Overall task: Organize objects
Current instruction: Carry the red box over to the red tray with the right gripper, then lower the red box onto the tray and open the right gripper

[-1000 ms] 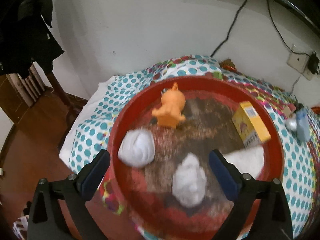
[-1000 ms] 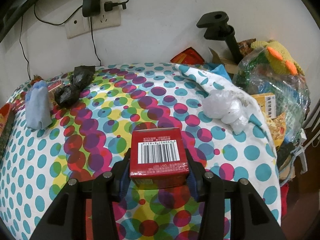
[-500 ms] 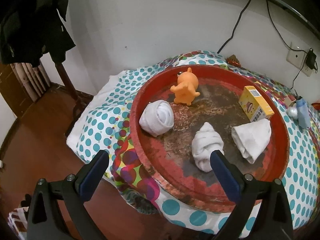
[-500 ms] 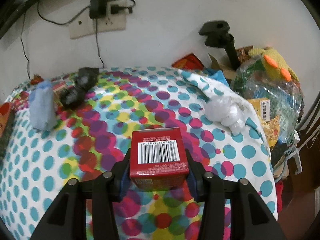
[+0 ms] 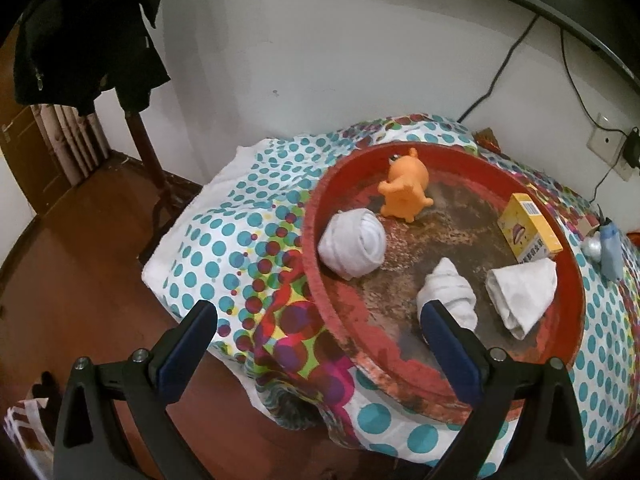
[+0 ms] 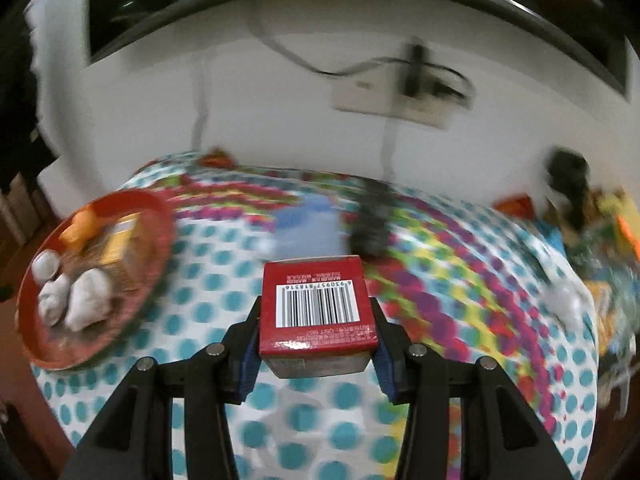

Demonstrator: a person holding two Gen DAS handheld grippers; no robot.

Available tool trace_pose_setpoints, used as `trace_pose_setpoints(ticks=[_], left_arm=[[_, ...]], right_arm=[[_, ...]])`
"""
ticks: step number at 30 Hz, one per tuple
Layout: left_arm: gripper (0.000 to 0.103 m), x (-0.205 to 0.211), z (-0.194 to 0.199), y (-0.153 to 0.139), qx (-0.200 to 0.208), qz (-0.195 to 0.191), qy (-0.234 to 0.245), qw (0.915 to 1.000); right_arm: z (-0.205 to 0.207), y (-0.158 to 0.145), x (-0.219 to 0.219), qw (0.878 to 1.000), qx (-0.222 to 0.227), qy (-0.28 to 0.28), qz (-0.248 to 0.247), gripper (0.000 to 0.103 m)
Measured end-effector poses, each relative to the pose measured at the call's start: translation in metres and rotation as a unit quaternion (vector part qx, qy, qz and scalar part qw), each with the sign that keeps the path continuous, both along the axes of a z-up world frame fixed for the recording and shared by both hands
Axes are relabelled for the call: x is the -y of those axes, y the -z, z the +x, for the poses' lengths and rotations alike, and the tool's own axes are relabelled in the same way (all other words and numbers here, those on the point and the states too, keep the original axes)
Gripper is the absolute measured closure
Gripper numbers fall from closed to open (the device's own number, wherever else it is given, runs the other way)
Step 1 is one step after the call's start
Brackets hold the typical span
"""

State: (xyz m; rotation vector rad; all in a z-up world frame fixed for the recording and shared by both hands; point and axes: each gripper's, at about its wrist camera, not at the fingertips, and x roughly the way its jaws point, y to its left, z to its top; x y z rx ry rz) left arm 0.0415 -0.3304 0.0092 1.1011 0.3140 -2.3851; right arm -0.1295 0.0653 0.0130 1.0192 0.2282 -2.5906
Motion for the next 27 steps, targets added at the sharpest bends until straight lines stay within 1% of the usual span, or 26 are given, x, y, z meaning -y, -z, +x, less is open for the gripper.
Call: trace_pose_setpoints(ticks=[5, 9, 13, 15, 18, 20, 21, 23, 26, 27], left_arm=[[0.001, 0.01, 0.004, 0.001, 0.001, 0.012, -0.012, 0.9999], [0.001, 0.016, 0.008, 0.0, -0.003, 0.016, -0.02, 0.9997], [0.001, 0.025, 0.012, 0.0, -0.007, 0.025, -0.027, 0.9993], [0.001, 0.028, 0.014, -0.001, -0.011, 0.027, -0.03, 0.9991], [0.001, 0.034, 0.016, -0.001, -0.014, 0.033, -0.036, 0.9987], [0.001, 0.038, 0.018, -0.001, -0.013, 0.035, -0.042, 0.9984], [0.001, 0.04, 0.019, 0.0, -0.013, 0.036, -0.043, 0.9983], [0.001, 0.044, 0.02, 0.0, -0.013, 0.038, -0.046, 0.9981], [0.001, 0.049, 0.022, 0.001, -0.015, 0.043, -0.052, 0.9976], [0.001, 0.05, 0.022, 0.002, -0.014, 0.045, -0.054, 0.9974]], right_arm=[[0.027, -0.007, 0.054, 0.997, 0.002, -0.073, 0.005, 0.056], [0.045, -0.01, 0.105, 0.991, 0.006, -0.13, 0.013, 0.056], [0.066, -0.007, 0.137, 0.985, 0.013, -0.169, 0.016, 0.056], [0.079, -0.008, 0.153, 0.983, 0.018, -0.184, 0.017, 0.056], [0.089, -0.001, 0.17, 0.978, 0.027, -0.204, 0.019, 0.056], [0.099, 0.002, 0.174, 0.976, 0.03, -0.215, 0.025, 0.056], [0.094, 0.003, 0.183, 0.975, 0.033, -0.219, 0.027, 0.056], [0.1, 0.007, 0.197, 0.973, 0.036, -0.227, 0.033, 0.056], [0.105, 0.013, 0.195, 0.97, 0.045, -0.234, 0.036, 0.056], [0.105, 0.016, 0.206, 0.97, 0.046, -0.237, 0.038, 0.056]])
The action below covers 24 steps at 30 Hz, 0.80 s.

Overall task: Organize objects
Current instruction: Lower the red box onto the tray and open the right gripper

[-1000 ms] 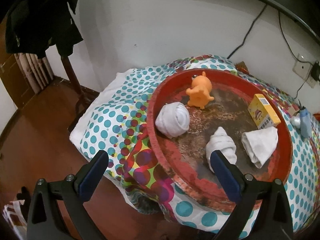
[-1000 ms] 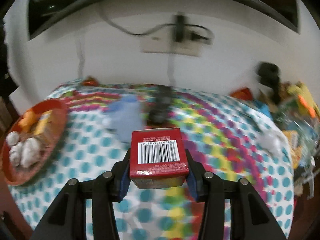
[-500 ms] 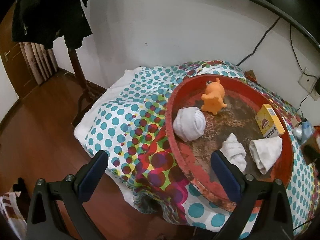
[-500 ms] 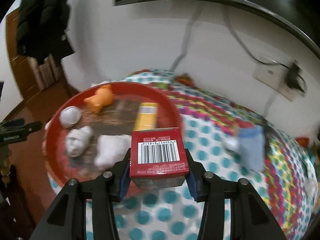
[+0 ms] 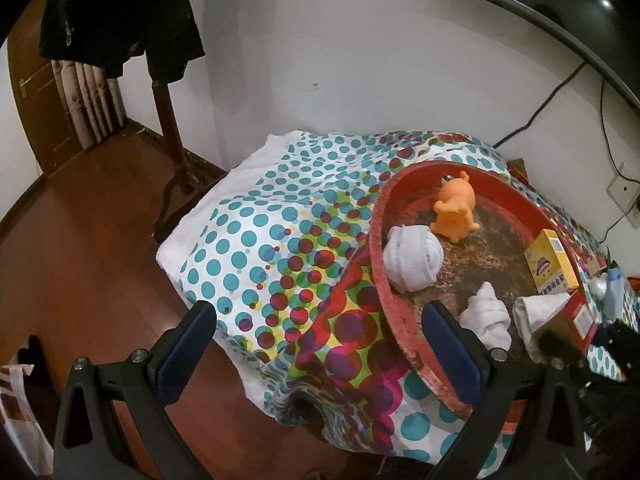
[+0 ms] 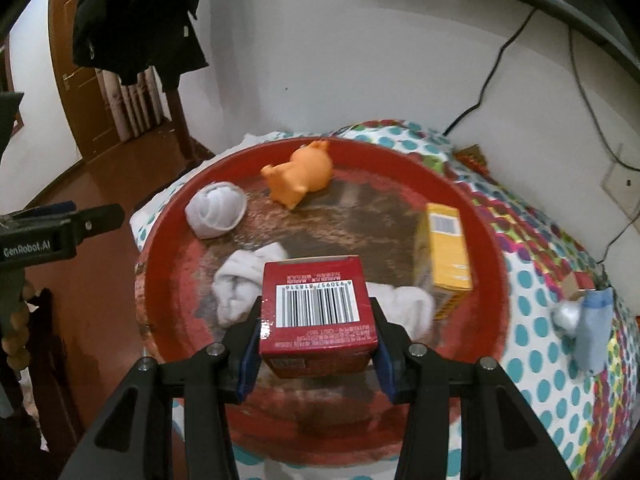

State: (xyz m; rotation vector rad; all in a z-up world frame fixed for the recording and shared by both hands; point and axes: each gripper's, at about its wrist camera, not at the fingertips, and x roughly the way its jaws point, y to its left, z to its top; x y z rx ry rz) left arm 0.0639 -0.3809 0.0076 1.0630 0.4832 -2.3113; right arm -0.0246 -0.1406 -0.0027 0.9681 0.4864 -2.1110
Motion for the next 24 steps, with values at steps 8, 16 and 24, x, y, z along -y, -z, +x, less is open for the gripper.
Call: trace_pose_setpoints(ticks=[8, 16, 24], left_arm=[[0.001, 0.003, 0.0, 0.004, 0.001, 0.015, -0.004, 0.9999], [0.001, 0.003, 0.0, 0.008, 0.003, 0.013, -0.005, 0.9999], [0.001, 0.001, -0.002, 0.008, 0.007, 0.012, -0.004, 0.9999]], right_arm=[[0.008, 0.023, -0.003, 1.0, 0.017, -0.004, 0.022, 0.056], [0.018, 0.024, -0.014, 0.999, 0.019, -0.011, 0.028, 0.046], [0.022, -0.003, -0.046, 1.0, 0.008, -0.016, 0.008, 0.031]])
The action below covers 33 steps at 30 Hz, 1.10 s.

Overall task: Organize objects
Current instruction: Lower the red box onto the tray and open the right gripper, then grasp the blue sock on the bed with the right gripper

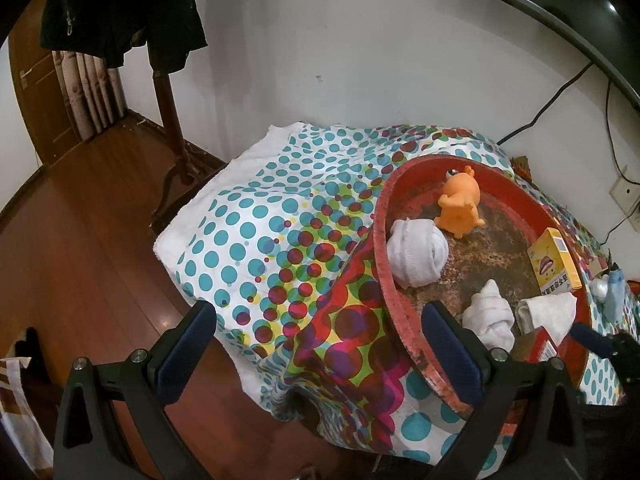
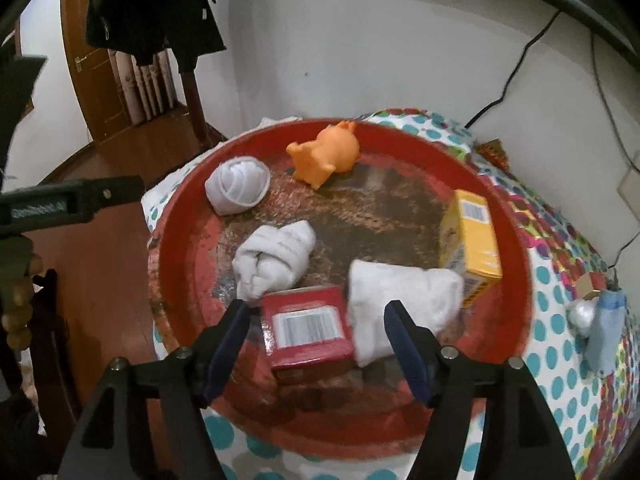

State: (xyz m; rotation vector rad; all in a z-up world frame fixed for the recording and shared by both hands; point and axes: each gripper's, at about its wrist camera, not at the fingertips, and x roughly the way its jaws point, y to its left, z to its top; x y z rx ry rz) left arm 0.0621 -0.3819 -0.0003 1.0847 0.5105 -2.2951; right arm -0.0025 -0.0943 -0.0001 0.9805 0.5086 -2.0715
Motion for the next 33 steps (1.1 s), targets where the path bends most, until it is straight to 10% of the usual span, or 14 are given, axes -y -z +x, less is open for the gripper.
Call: trace_pose_setpoints(ticks=[18, 33], left_arm=[[0.001, -0.034, -0.017, 0.001, 0.007, -0.028, 0.053, 0.9982], [0.001, -0.064, -0.032, -0.009, -0.004, -0.018, 0.092, 0.9956]], right_arm=[[-0.173, -0.003, -0.127, 0.975, -0.056, 0.211, 0.04, 0.031], [-0.253, 0.068, -0.124, 0.98, -0.031, 0.195, 0.039, 0.032]])
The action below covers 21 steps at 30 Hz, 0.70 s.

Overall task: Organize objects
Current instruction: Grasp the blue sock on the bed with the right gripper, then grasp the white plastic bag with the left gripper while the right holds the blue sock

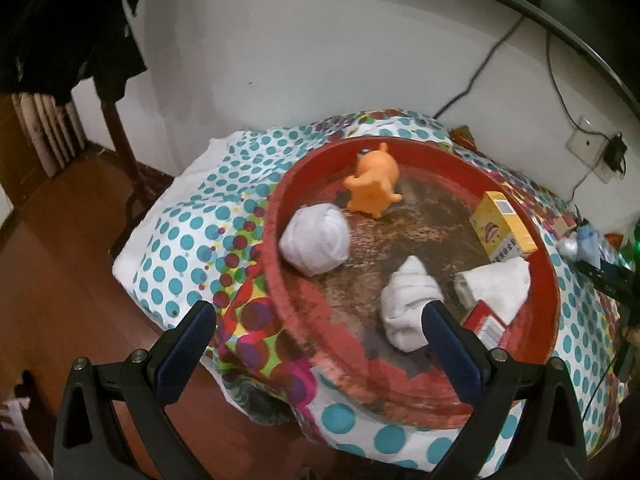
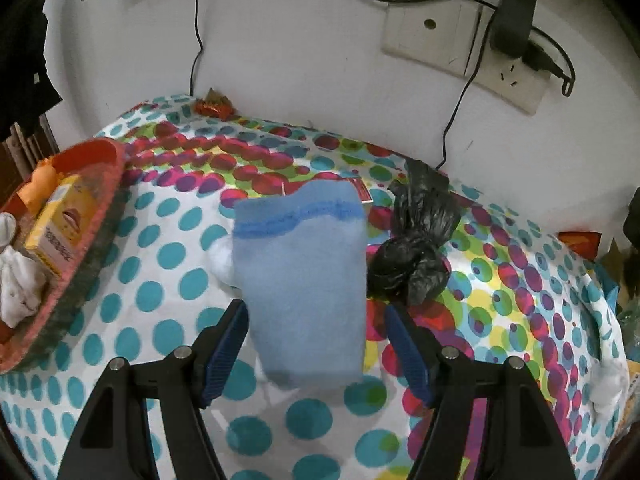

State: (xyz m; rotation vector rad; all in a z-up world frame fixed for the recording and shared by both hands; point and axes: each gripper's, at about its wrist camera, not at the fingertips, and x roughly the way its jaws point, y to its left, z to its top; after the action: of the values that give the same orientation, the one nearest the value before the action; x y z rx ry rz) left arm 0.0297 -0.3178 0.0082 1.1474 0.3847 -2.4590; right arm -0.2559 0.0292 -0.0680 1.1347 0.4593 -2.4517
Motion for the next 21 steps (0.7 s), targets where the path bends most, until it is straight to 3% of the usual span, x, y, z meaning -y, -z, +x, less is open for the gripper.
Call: trace_pose_setpoints(ticks=[1, 2, 8, 15, 21], left_arm=[[0.001, -0.006, -0.005, -0.003, 0.005, -0.005, 0.006, 1.0], [0.001, -0.012, -0.008, -0.005, 0.006, -0.01, 0.012, 0.9999], [0.001, -0.073, -0.042, -0.026, -0.008, -0.027, 0.089, 0.9956], [0.001, -0.174, -0.094, -0.028, -0.006, -0.025, 0.201, 0.9793], [0.001, -0.243, -0.128, -0.015, 0.009, -0.044, 0.262, 0.9641]], right_arm=[[0.001, 0.002, 0.001, 1.0, -0.006, -0.002, -0.002, 0.046], [0.0, 0.002, 0.0, 1.0, -0.005, -0.002, -0.01, 0.072], [0.005, -0.004, -0.018, 0.998, -0.006, 0.011, -0.057, 0.073], [0.025, -0.015, -0.083, 0.996, -0.024, 0.054, -0.072, 0.073], [0.036, -0.006, -0.141, 0.992, -0.01, 0.101, -0.077, 0.073]])
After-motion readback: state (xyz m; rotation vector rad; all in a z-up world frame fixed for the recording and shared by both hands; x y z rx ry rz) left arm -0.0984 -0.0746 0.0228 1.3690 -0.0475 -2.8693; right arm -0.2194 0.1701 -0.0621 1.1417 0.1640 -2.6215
